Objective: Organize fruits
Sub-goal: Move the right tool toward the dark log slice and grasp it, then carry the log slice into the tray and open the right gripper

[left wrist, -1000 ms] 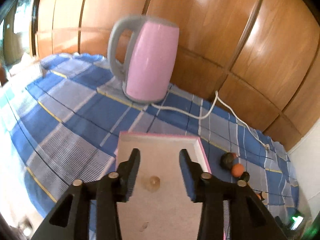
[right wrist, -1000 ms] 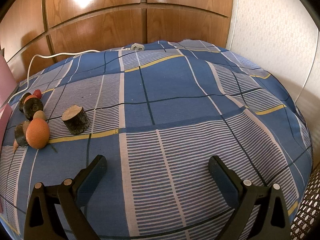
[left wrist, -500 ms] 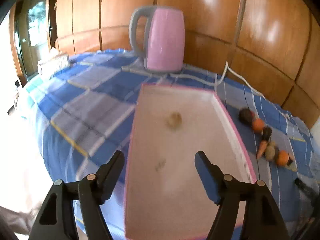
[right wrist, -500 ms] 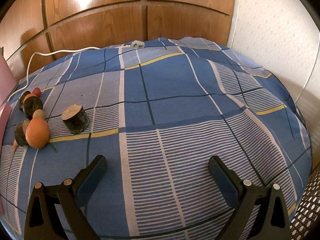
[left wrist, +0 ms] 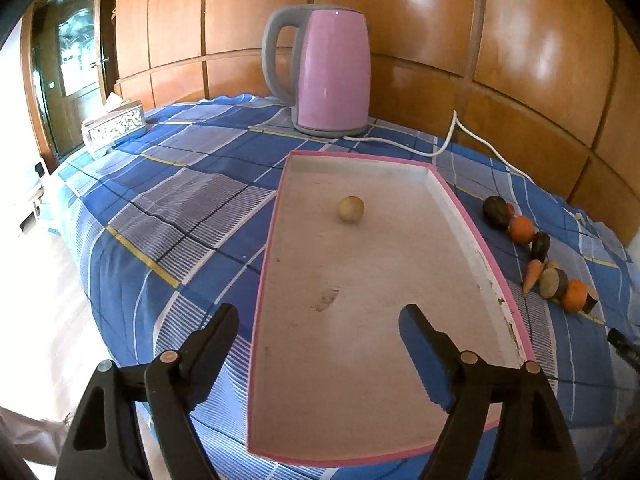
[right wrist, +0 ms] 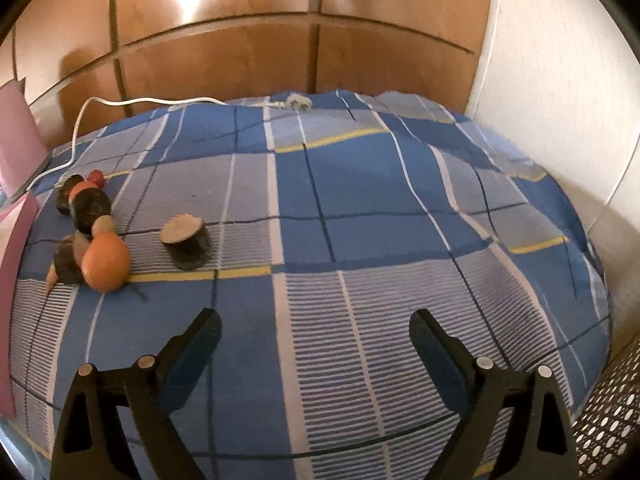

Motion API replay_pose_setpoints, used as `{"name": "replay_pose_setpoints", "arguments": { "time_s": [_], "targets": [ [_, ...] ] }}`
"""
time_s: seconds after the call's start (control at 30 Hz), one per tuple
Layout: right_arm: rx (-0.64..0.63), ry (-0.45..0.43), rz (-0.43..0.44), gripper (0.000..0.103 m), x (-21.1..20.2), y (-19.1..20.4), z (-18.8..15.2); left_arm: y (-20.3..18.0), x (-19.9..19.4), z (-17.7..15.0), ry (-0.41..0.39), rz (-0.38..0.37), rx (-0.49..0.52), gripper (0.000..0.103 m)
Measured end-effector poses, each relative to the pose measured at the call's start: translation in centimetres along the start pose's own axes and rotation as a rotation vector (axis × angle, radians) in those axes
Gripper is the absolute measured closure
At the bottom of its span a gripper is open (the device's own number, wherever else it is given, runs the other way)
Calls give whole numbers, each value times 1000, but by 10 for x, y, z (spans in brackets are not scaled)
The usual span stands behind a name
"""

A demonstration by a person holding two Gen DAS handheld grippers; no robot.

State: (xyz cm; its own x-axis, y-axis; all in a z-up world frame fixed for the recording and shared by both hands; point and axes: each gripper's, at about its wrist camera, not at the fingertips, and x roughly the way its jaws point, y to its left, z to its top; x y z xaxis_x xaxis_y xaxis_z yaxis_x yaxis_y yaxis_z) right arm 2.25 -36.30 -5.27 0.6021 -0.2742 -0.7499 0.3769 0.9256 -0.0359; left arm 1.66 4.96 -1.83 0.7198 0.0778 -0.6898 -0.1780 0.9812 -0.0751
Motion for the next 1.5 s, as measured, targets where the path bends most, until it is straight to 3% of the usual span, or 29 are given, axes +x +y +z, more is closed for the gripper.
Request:
{"name": "replay_pose_setpoints", "arguments": {
  "time_s": [0.1, 0.27, 0.33, 0.5, 0.83, 1.17, 1.2, 1.23, 1.3, 1.5],
  "targets": [
    [-19, -19, 10, 7, -6, 6, 4, 2, 0, -1, 3, -1, -8, 18],
    [-2, 4, 87, 20, -5, 10, 11, 1, -1, -1, -1, -2, -8, 16],
    [4, 16, 107, 31, -3, 9, 13, 1, -2, -2, -7, -6, -4, 15],
    [-6, 39, 147, 41, 1, 12, 15, -3, -2, -2, -9, -17, 6, 15],
    [-53, 41, 218, 45, -1, 37, 31, -5, -3, -2, -15, -34, 7, 13],
    [-76, 73, 209, 45, 24, 56, 47, -6, -3, -2, -11, -36, 11, 13],
    [-88, 75, 198, 48, 27, 58, 47, -6, -3, -3, -10, -36, 11, 13],
    [-98, 77, 193, 60, 30, 60, 47, -7, -3, -3, -9, -36, 11, 13],
    [-107, 102, 202, 70, 38, 62, 46, -7, -3, -3, -11, -35, 12, 13],
    [-191, 36, 148, 70, 23, 69, 38, -12, -2, -4, -8, -35, 21, 13]
  ]
}}
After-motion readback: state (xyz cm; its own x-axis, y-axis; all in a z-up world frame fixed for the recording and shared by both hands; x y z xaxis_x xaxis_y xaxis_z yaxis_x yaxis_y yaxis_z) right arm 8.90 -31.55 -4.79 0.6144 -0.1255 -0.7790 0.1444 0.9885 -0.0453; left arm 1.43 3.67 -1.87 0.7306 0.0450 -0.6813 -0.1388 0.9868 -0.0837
